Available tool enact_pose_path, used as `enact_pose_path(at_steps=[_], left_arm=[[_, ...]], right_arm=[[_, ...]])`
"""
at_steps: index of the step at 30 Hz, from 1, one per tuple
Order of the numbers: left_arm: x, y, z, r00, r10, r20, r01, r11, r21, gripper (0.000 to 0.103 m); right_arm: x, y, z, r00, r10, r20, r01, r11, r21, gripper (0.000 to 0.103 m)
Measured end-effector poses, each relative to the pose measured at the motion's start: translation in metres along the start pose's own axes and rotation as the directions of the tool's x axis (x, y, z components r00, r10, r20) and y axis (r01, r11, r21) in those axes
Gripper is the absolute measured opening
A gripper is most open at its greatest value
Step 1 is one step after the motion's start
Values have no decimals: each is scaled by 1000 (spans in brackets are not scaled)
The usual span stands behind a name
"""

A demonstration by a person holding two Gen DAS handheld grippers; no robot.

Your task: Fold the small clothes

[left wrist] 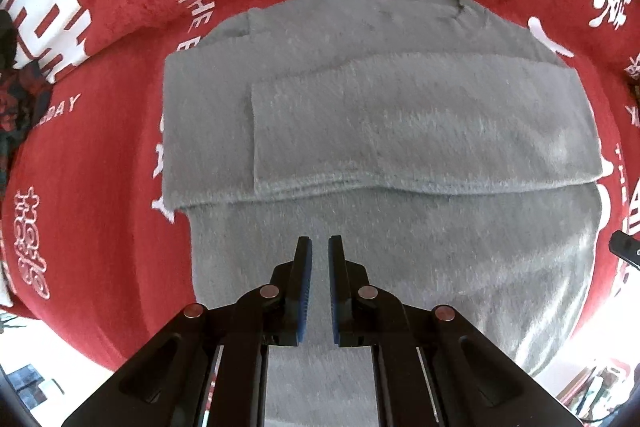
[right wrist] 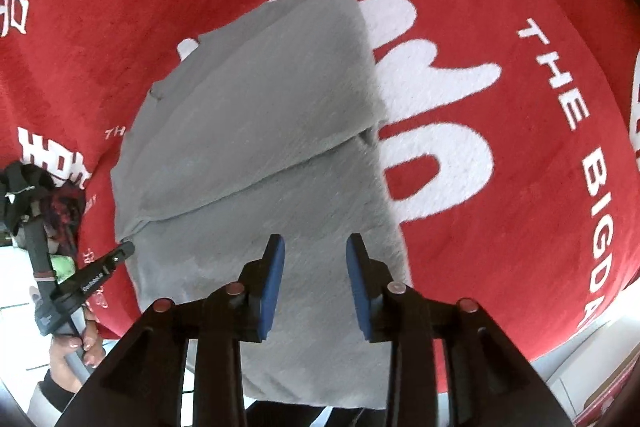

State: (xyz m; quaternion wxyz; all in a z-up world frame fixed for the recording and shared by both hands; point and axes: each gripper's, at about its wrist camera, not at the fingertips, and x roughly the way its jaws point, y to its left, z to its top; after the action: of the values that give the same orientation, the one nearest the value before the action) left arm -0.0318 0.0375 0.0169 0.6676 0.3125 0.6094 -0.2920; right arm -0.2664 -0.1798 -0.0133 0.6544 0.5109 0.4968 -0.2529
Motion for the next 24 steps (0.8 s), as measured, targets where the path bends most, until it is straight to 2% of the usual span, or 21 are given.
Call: enact_pose_path(at_steps=[3, 4, 5, 6, 7, 8, 9, 13, 19, 21, 22, 24], left_arm=[[-3, -4, -6, 1000, 3, 3, -3, 1000, -11, 8], [-5, -5, -7, 1000, 7, 5, -7, 1000, -11, 8], [-6, -7, -9, 1000, 17, 6, -17, 1000, -10, 18], [-6, -9, -10, 1000, 28, 4, -28, 1000, -9, 65], [-8, -10, -12, 999, 47, 6, -46, 999, -15, 92], [-12, -12, -14, 997, 67, 28, -66, 998, -22, 102], [-16, -15, -15, 996, 76, 55, -75, 997, -20, 102], [-15, -24, -19, 996, 77, 40, -77, 997, -7, 102], [-18, -28, -23, 997, 75, 35, -74, 996, -42, 102], [-17, -29, -24, 997, 77, 29, -76, 996, -46, 102], [-16, -30, -26, 998, 67, 21, -66, 997, -45, 102], [-15, -31, -31, 998, 67, 11, -66, 996, -55, 102]], right_arm=[[0, 3, -2, 1000, 15, -15, -15, 1000, -15, 36], [0, 4, -3, 1000, 19, -19, -19, 1000, -20, 39], [-1, 5, -4, 1000, 22, -21, -22, 999, -24, 42], [-1, 5, -5, 999, 27, -22, -28, 999, -29, 43], [-1, 6, -5, 999, 31, -24, -32, 999, -33, 43], [-1, 6, -5, 999, 35, -28, -36, 999, -37, 44], [-2, 7, -6, 999, 38, -32, -40, 998, -43, 44], [-2, 6, -7, 998, 52, -44, -55, 997, -60, 44], [-4, 3, -12, 996, 68, -63, -73, 994, -76, 45], [-4, 1, -13, 995, 72, -71, -78, 993, -89, 52], [-4, 1, -13, 995, 73, -72, -80, 993, -92, 59], [-3, -1, -14, 994, 79, -77, -86, 991, -97, 60]])
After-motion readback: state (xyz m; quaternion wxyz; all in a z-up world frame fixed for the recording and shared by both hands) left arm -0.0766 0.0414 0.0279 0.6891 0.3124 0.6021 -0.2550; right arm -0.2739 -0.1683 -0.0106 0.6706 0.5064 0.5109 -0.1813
